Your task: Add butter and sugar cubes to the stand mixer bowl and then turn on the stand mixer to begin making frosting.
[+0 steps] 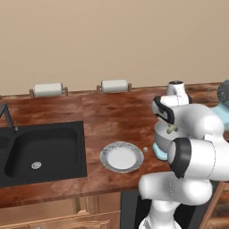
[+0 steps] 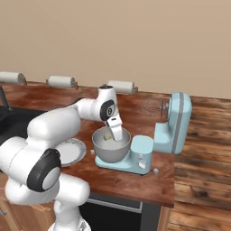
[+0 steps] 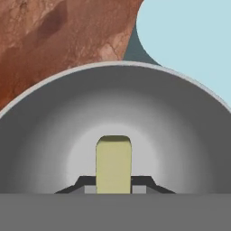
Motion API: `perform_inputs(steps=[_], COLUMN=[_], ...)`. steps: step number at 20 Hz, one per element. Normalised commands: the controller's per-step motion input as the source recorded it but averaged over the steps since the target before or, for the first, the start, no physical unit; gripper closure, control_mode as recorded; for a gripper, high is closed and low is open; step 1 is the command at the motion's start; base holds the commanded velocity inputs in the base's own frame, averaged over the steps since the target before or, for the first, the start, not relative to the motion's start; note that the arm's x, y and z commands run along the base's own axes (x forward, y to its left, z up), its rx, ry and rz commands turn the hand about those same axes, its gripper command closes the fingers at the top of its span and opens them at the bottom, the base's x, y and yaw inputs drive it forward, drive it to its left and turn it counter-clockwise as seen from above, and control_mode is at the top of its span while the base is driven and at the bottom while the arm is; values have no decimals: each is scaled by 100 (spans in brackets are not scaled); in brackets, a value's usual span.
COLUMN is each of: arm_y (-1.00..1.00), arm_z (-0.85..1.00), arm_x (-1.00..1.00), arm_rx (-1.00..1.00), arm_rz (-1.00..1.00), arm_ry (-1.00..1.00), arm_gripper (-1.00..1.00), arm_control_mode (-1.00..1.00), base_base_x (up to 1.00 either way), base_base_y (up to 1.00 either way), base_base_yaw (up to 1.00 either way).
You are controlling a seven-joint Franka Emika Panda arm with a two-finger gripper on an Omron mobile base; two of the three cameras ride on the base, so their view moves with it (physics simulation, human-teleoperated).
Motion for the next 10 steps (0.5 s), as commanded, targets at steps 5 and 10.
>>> perform_inputs(steps=[5,10], arm_y=[-1,0], arm_z=[-34,-35], arm_x=[14,2], arm_rx=[0,0], arm_rz=[-4,-2], arm_ry=[0,0], arm_gripper=[100,100], arm_control_mode=[-100,-100], base_base_x=[0,0], base_base_y=[0,0], base_base_yaw=[0,0])
